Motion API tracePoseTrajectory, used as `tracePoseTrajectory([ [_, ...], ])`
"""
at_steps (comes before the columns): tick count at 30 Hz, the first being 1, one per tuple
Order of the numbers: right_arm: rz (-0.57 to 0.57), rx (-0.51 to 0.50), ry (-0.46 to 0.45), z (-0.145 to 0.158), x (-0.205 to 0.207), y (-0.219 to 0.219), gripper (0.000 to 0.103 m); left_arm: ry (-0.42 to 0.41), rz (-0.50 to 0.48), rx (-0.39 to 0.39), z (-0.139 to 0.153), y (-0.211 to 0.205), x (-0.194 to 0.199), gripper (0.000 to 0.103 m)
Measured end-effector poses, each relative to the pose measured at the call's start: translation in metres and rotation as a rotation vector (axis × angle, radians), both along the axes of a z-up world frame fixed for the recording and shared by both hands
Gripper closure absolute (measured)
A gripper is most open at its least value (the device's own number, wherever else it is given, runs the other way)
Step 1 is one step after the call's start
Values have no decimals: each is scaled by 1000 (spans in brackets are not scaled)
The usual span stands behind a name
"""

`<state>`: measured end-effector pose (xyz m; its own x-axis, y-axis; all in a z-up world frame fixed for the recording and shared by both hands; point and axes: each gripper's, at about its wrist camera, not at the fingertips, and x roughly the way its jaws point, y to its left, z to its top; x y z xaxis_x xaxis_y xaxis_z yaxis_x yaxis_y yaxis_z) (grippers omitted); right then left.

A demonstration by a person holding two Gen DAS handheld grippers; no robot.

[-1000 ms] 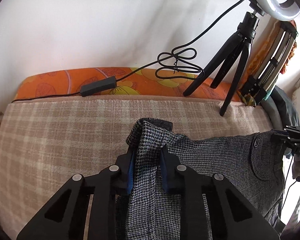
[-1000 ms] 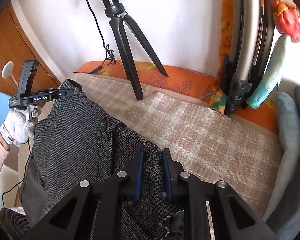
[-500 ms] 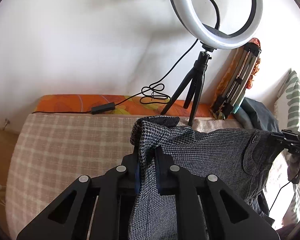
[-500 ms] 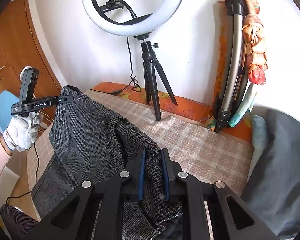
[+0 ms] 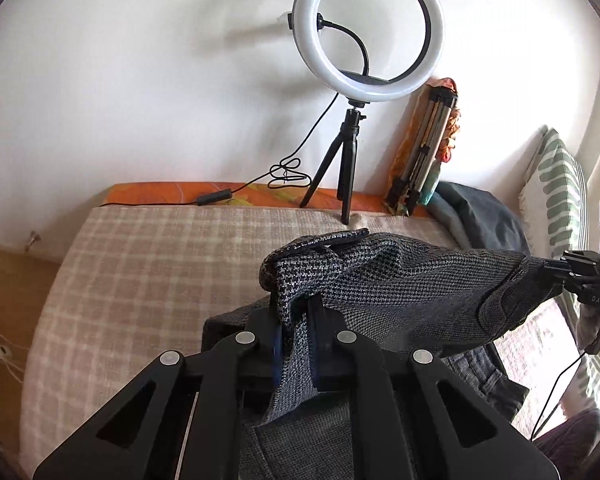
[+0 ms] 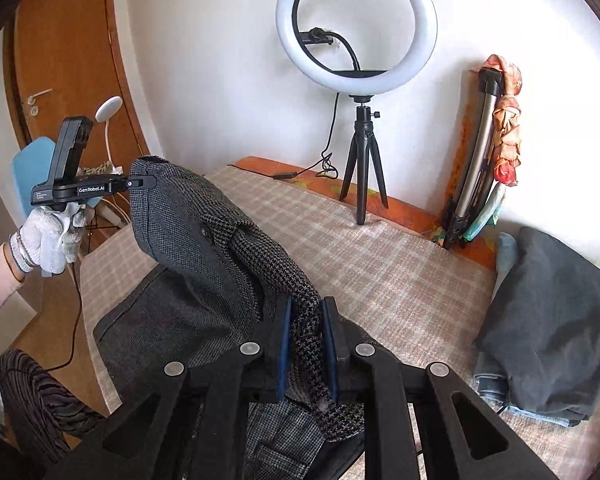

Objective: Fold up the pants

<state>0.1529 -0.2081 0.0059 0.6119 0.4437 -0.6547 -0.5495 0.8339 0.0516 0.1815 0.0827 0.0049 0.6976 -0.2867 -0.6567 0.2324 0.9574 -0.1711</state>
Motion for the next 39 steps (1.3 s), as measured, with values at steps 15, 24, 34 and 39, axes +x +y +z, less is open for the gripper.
tracePoseTrajectory([
  [15, 69, -199, -40, -84, -119, 22, 90, 129, -50, 66, -72, 2, -125, 95],
  [24, 116, -312, -40, -124, -152, 31, 90, 212, -84, 136, -82, 2, -170, 86],
  [34, 129, -243, 39, -123, -157, 26, 70, 140, -23, 132, -56, 8, -162, 82],
  [39, 90, 37, 34, -82, -155, 2, 55, 120, -61, 105, -57, -25, -128, 82],
])
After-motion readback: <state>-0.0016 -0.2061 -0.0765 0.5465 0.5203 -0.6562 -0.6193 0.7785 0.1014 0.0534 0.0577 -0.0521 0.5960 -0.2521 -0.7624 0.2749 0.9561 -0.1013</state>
